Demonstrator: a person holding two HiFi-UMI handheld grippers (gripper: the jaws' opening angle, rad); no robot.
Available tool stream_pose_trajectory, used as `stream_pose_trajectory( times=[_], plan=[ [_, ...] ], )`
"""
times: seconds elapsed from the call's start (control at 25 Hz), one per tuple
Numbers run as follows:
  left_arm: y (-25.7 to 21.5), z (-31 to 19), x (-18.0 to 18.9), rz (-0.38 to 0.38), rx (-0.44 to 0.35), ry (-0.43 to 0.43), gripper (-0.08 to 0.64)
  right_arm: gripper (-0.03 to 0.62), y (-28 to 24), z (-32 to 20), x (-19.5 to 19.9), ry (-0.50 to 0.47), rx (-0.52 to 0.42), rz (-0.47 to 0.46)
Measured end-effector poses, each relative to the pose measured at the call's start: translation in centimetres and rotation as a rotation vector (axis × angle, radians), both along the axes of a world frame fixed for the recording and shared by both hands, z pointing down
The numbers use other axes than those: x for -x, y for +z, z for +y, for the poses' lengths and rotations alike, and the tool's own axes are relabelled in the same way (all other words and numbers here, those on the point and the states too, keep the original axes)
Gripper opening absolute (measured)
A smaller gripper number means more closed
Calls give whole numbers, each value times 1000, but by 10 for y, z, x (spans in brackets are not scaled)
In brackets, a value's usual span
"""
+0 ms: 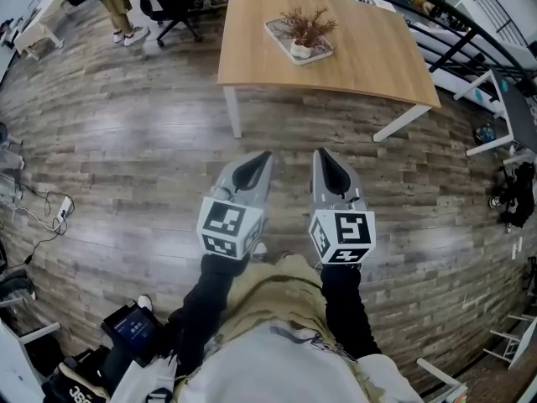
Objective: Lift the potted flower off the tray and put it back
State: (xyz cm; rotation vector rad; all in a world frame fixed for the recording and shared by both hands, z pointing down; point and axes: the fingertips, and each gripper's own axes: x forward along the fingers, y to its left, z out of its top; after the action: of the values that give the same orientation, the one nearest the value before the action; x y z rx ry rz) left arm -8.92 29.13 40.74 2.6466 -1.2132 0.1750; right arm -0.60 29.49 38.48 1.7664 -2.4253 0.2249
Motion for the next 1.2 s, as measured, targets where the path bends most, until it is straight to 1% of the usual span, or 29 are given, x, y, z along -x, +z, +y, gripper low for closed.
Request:
stream_pose_trajectory(
  times=[0.16, 0.28, 0.4, 0.72, 0.84, 0.96, 1.0, 1.12, 1.2],
  plan=[
    [-3, -22, 18, -1, -25, -35, 2, 5, 2, -20, 16, -32, -15, -1],
    [-15, -22, 25, -1, -46, -48, 2, 5, -8, -22, 21, -51, -26, -21],
    [-20, -21, 31, -1, -50, -59, 2, 3, -17, -23, 26, -67, -42, -30],
    [-7, -45, 26, -20, -43, -69, 2, 3, 7, -46, 22, -87, -15, -47],
    [-3, -70, 22, -28, -47, -83, 2, 3, 11, -73, 13, -81, -26, -53],
    [-3, -105, 12, -50, -53, -84, 2, 3, 13, -114, -1, -67, -35, -63],
    [-6, -118, 8, -56, -62, -87, 2, 3, 13, -128, -5, -64, -42, -47],
    [-19, -164, 1, -71, -95, -98, 2, 5, 2, -174, -10, -75, -91, 42],
    [-26, -199, -8, -83, -109, -103, 2, 5, -8, -207, -16, -92, -111, 47]
  ],
)
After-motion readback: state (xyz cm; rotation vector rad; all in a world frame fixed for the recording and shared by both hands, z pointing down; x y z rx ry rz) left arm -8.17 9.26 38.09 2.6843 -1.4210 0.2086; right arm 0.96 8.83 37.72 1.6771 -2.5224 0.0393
